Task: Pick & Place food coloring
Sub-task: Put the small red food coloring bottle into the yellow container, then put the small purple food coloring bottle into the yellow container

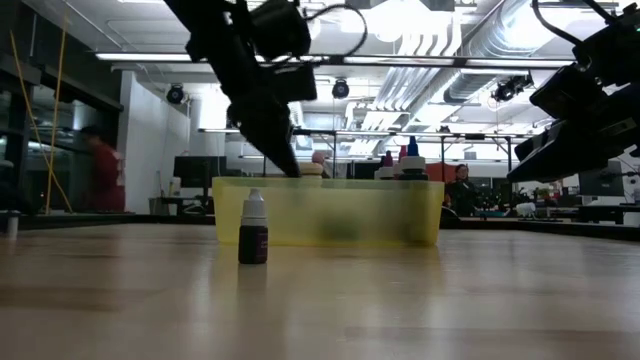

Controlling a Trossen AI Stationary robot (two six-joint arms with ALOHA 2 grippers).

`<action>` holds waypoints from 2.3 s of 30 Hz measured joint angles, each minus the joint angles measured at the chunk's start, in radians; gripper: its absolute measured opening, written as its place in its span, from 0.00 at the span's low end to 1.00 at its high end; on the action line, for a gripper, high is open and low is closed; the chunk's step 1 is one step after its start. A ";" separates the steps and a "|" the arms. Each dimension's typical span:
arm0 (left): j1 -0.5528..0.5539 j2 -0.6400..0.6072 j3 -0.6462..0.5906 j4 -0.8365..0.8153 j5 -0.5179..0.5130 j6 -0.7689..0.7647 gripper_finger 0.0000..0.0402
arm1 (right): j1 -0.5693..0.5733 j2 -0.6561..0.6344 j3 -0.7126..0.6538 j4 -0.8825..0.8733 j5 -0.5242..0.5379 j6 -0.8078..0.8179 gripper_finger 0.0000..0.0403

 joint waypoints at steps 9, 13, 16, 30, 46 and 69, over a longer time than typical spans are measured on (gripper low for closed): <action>-0.001 0.076 0.008 0.030 0.000 -0.004 0.10 | 0.000 0.000 0.000 -0.002 0.000 0.000 0.00; -0.001 0.092 0.008 0.055 0.001 -0.004 0.10 | 0.000 0.000 0.000 -0.001 0.000 0.000 0.00; -0.001 0.102 0.008 0.070 0.002 -0.005 0.10 | 0.000 0.000 0.000 -0.001 0.000 0.000 0.00; -0.001 0.163 0.042 0.104 0.005 -0.014 0.10 | 0.000 0.000 0.000 -0.005 0.000 0.000 0.00; -0.001 0.163 0.053 0.073 0.032 -0.029 0.16 | 0.000 0.000 0.000 -0.001 0.000 0.000 0.00; -0.001 0.124 0.206 -0.108 -0.003 -0.026 0.42 | 0.000 0.000 0.000 -0.002 0.000 0.000 0.00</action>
